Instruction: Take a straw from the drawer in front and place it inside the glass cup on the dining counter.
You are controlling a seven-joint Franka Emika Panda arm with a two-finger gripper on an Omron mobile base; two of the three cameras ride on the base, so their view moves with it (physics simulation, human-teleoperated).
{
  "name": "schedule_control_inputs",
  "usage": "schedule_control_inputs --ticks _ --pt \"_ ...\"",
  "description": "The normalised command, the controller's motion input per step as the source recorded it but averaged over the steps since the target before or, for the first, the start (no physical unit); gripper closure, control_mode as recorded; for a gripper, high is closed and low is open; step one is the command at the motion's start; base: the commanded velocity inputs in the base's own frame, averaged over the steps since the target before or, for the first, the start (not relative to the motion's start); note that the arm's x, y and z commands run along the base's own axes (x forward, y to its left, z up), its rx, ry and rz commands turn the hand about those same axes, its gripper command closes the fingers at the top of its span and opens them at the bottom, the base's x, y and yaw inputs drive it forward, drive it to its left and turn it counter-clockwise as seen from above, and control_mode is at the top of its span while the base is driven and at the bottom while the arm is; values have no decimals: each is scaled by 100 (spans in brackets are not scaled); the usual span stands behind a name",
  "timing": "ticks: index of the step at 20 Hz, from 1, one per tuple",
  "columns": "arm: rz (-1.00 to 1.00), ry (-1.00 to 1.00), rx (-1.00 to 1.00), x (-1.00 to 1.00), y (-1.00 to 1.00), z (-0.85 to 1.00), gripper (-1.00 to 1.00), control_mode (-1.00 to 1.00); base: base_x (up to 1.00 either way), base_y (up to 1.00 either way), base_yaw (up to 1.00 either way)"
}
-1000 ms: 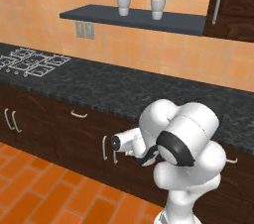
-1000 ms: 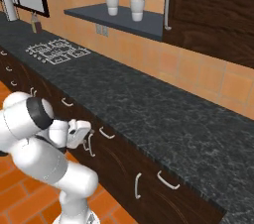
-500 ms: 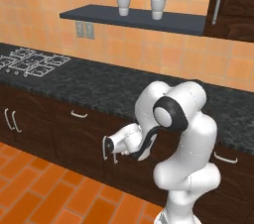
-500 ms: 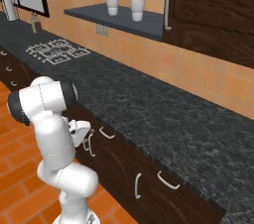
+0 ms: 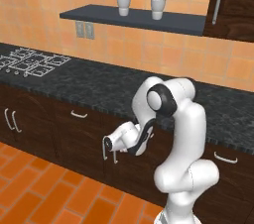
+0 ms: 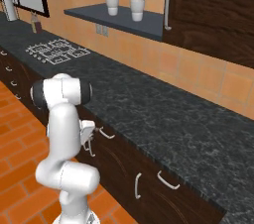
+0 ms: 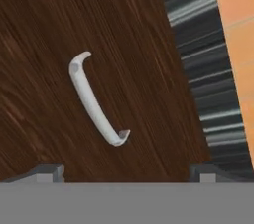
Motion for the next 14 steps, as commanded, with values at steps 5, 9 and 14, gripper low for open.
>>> schedule_control_inputs --ticks 5,9,14 --pt "0 -4 -5 51 -7 -42 -100 -100 0 0 0" --pt "0 -3 -3 41 -5 -31 -100 -100 0 0 0" --pt "0 -1 -1 43 -6 -29 -100 -100 0 0 0"
